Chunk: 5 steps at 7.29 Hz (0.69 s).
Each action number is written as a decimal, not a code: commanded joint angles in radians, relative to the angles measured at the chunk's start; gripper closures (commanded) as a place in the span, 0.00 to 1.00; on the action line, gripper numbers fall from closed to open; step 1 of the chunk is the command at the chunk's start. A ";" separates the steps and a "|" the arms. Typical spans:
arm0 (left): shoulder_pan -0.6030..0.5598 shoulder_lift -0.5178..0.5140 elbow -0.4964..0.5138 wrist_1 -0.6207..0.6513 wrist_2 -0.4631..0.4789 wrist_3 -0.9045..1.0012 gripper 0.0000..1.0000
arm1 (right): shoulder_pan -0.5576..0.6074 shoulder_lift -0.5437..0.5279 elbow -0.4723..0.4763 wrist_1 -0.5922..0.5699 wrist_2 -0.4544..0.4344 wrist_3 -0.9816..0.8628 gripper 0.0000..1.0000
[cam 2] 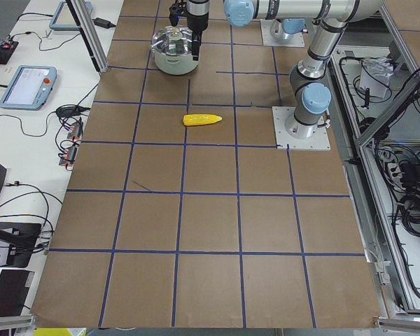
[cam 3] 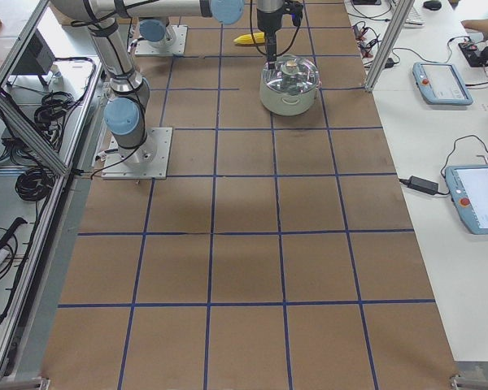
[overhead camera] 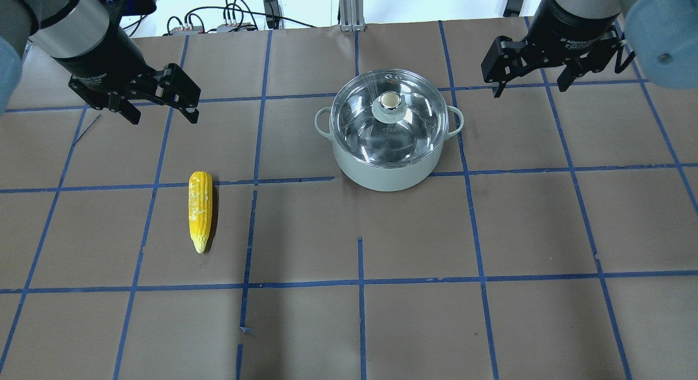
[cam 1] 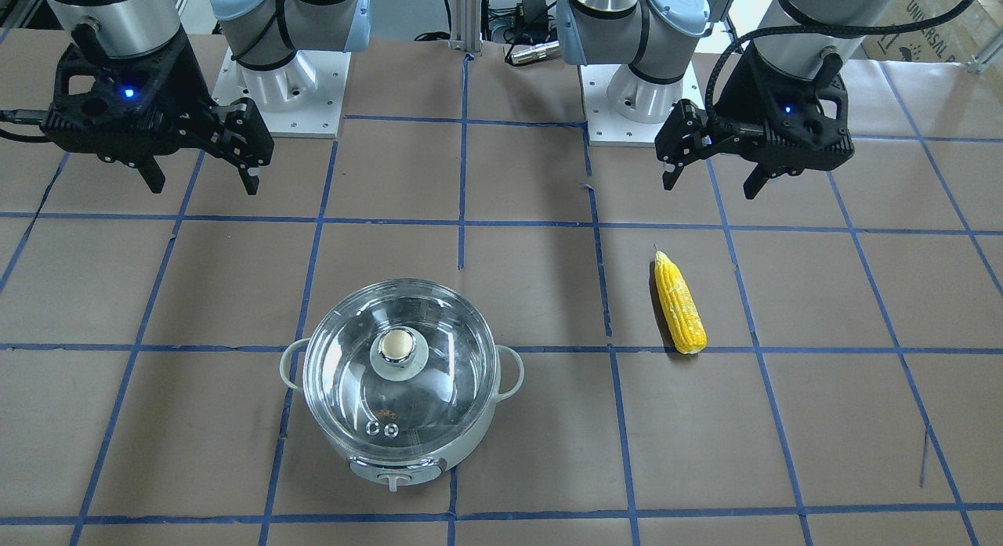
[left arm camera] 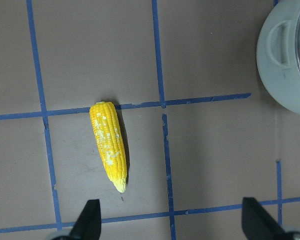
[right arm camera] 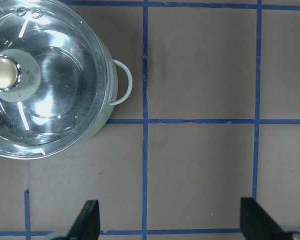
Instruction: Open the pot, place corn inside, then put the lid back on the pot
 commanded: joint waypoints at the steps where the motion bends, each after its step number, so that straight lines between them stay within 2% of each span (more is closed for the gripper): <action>1: 0.001 -0.002 -0.002 0.007 0.000 0.002 0.00 | 0.010 -0.003 0.006 0.001 0.002 0.004 0.00; 5: 0.002 0.013 -0.001 0.004 0.000 0.025 0.00 | 0.010 -0.001 0.007 0.001 0.000 0.005 0.00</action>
